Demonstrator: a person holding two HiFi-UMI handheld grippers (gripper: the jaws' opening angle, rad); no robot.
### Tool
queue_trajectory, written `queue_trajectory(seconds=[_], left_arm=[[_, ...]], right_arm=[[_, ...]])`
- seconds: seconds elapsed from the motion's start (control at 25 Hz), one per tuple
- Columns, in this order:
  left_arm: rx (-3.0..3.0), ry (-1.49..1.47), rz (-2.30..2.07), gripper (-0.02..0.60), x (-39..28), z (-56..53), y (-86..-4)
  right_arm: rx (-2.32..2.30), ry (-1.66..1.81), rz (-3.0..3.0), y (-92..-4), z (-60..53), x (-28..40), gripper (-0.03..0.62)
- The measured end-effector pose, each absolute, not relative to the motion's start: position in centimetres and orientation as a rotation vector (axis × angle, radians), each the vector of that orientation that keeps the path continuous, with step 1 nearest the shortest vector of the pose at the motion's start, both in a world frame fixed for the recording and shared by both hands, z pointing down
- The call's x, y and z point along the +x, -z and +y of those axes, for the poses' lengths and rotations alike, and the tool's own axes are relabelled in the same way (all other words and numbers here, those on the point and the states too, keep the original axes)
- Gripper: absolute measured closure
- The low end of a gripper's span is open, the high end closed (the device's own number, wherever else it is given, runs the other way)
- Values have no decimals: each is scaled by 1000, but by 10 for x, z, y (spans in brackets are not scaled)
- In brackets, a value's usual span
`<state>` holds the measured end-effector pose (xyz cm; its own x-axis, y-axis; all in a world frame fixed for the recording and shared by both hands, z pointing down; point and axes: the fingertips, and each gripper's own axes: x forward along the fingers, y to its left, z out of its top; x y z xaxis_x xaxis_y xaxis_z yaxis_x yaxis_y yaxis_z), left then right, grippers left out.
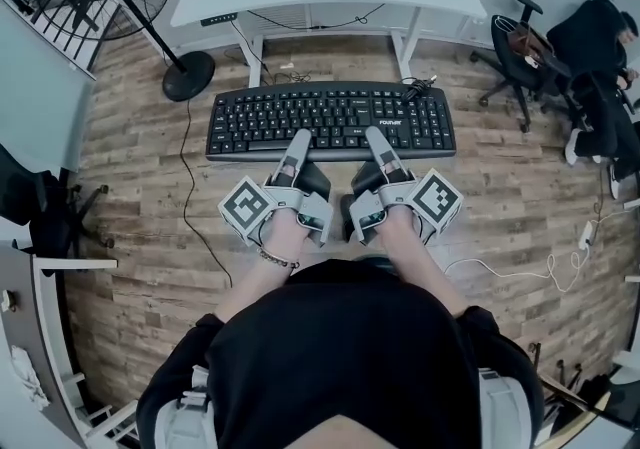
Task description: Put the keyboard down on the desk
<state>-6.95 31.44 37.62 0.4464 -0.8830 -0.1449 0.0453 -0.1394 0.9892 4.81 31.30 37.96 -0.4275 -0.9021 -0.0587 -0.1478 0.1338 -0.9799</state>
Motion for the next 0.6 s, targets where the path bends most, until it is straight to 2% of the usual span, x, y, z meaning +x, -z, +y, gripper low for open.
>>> queue_trajectory(seconds=[0.6], left_arm=[[1479, 984, -805, 488, -61, 193, -373]], right_arm=[[-1022, 1391, 1732, -376, 188, 58, 499]])
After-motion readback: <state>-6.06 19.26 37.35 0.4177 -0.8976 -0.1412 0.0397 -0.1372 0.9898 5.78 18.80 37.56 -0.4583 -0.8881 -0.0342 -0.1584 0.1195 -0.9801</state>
